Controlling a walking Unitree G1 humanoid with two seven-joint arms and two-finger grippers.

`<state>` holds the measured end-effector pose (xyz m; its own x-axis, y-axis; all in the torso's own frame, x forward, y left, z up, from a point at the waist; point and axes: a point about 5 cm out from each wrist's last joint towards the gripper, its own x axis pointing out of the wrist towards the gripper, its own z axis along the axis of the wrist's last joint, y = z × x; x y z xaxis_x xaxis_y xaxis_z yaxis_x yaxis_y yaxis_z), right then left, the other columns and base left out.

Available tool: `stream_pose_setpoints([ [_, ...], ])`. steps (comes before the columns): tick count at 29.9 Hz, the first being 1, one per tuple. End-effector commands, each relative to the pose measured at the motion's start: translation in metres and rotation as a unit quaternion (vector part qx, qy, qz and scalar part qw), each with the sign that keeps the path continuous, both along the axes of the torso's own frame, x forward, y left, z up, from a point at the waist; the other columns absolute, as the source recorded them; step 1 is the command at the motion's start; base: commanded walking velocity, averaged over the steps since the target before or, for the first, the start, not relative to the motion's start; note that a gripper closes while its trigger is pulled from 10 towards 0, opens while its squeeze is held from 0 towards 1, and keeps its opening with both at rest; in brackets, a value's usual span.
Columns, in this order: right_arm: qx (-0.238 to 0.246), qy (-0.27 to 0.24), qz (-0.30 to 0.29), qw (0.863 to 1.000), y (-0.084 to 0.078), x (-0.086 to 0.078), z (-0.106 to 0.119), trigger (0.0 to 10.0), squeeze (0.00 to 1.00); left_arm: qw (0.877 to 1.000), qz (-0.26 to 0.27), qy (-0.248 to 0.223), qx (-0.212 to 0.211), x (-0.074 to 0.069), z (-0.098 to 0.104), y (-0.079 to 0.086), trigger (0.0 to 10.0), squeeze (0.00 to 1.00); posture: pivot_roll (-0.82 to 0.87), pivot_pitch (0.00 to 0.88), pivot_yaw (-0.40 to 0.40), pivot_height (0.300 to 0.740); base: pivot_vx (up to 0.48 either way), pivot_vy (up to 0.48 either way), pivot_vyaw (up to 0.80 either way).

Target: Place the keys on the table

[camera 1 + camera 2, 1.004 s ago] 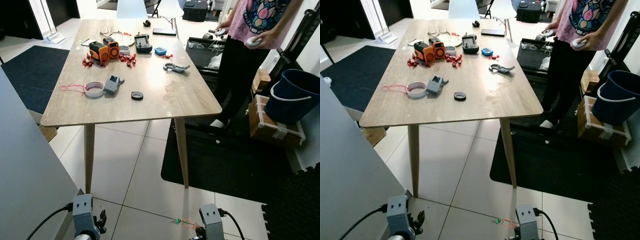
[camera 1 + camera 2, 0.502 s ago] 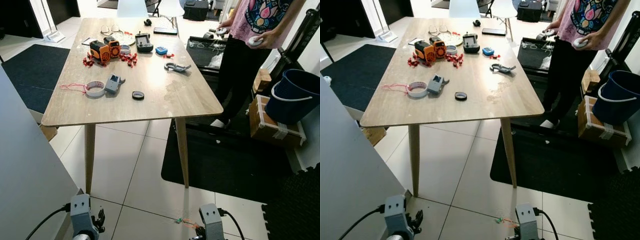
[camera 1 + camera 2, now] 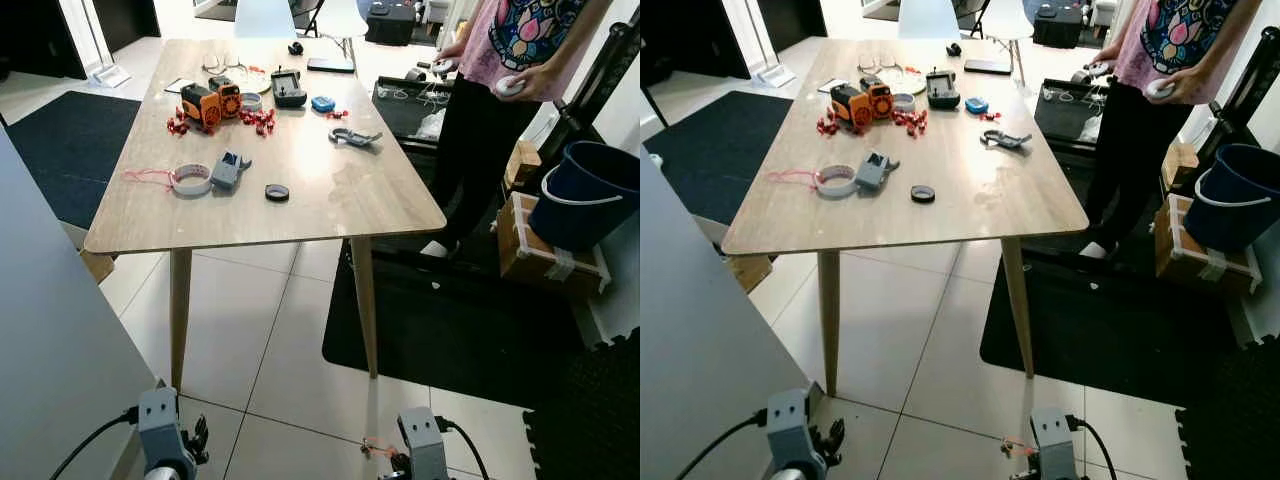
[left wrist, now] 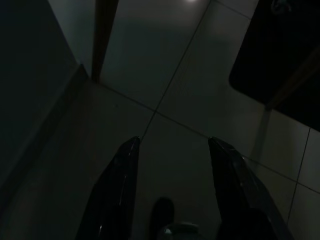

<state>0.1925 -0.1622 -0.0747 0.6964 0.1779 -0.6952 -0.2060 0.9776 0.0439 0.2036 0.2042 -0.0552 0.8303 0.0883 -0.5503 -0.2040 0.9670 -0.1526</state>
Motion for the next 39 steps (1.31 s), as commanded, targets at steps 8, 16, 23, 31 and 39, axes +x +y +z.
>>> stream_pose_setpoints([
  [8,-0.003,0.006,0.001,1.000,-0.0016,-0.0037,-0.0019,10.0,0.00,1.000,0.004,0.010,-0.005,-0.0050,-0.0033,0.0003,10.0,0.00,0.08,0.071,-0.009,0.740,0.293,0.000,0.00],
  [16,-0.003,0.006,0.001,1.000,-0.0014,-0.0038,-0.0019,10.0,0.00,1.000,0.003,0.009,-0.005,-0.0052,-0.0031,0.0004,10.0,0.00,0.08,0.071,-0.009,0.740,0.310,0.000,0.00],
  [23,-0.004,0.007,0.001,1.000,-0.0017,-0.0040,-0.0021,10.0,0.00,1.000,0.003,0.009,-0.005,-0.0054,-0.0032,0.0006,10.0,0.00,0.08,0.072,-0.007,0.740,0.312,0.000,0.00],
  [31,-0.004,0.008,0.001,1.000,-0.0017,-0.0048,-0.0024,10.0,0.00,1.000,0.004,0.012,-0.003,-0.0061,-0.0036,0.0010,10.0,0.00,0.08,0.073,-0.007,0.740,0.282,0.000,0.00],
  [39,-0.004,0.008,0.001,1.000,-0.0018,-0.0049,-0.0025,10.0,0.00,1.000,0.005,0.012,-0.005,-0.0062,-0.0037,0.0008,10.0,0.00,0.08,0.074,-0.010,0.740,0.257,0.000,0.00],
])
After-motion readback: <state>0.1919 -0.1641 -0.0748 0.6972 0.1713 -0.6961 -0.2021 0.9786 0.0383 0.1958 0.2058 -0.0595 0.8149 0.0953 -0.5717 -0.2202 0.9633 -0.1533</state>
